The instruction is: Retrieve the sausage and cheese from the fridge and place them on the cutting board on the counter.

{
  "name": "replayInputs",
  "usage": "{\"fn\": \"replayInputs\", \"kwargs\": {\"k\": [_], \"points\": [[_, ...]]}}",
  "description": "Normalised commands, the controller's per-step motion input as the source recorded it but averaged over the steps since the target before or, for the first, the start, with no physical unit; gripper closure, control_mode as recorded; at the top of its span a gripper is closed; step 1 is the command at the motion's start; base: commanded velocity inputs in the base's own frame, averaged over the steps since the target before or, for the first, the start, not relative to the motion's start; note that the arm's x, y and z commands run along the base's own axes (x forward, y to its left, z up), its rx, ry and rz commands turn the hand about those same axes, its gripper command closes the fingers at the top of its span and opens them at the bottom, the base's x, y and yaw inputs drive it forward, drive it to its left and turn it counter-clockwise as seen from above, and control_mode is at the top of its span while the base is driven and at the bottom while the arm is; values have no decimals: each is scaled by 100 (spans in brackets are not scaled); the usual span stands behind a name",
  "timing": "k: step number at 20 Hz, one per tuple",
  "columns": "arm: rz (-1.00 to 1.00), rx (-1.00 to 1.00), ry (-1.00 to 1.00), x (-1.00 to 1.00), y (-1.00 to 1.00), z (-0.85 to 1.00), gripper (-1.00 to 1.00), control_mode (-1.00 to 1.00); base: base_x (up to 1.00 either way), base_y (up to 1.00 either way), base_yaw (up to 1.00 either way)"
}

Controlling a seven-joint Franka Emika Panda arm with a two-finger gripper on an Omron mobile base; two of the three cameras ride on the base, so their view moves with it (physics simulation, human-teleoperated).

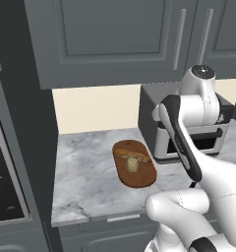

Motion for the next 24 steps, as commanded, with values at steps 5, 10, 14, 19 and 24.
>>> {"fn": "replayInputs", "kwargs": {"k": [5, 10, 14, 19, 24], "points": [[26, 2, 7, -11, -5, -41, 100, -100, 0, 0, 0], [54, -2, 0, -12, 15, -42, 100, -100, 0, 0, 0], [28, -10, 1, 0, 41, -35, 100, -100, 0, 0, 0], [1, -9, 16, 0, 23, -51, 100, -100, 0, 0, 0], [0, -3, 12, -12, -1, -50, 100, -100, 0, 0, 0]]}}
